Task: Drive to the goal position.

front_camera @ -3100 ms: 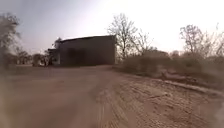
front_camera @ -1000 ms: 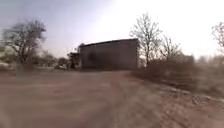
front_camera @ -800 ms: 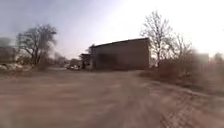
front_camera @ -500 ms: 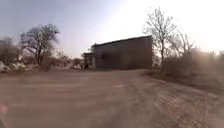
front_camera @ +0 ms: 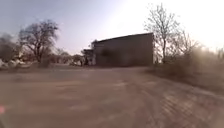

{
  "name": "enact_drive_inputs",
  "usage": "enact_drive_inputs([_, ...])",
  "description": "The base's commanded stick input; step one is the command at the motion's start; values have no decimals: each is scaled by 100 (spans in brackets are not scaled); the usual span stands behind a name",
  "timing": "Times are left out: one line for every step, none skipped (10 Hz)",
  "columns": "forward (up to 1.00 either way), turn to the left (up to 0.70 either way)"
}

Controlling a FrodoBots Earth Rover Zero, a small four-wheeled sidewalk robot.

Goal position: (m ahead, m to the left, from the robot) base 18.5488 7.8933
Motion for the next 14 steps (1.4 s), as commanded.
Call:
enact_drive_inputs([70,0])
enact_drive_inputs([70,0])
enact_drive_inputs([70,0])
enact_drive_inputs([70,-35])
enact_drive_inputs([70,-35])
enact_drive_inputs([70,-35])
enact_drive_inputs([70,-35])
enact_drive_inputs([70,-35])
enact_drive_inputs([70,0])
enact_drive_inputs([70,0])
enact_drive_inputs([70,0])
enact_drive_inputs([70,0])
enact_drive_inputs([70,0])
enact_drive_inputs([70,0])
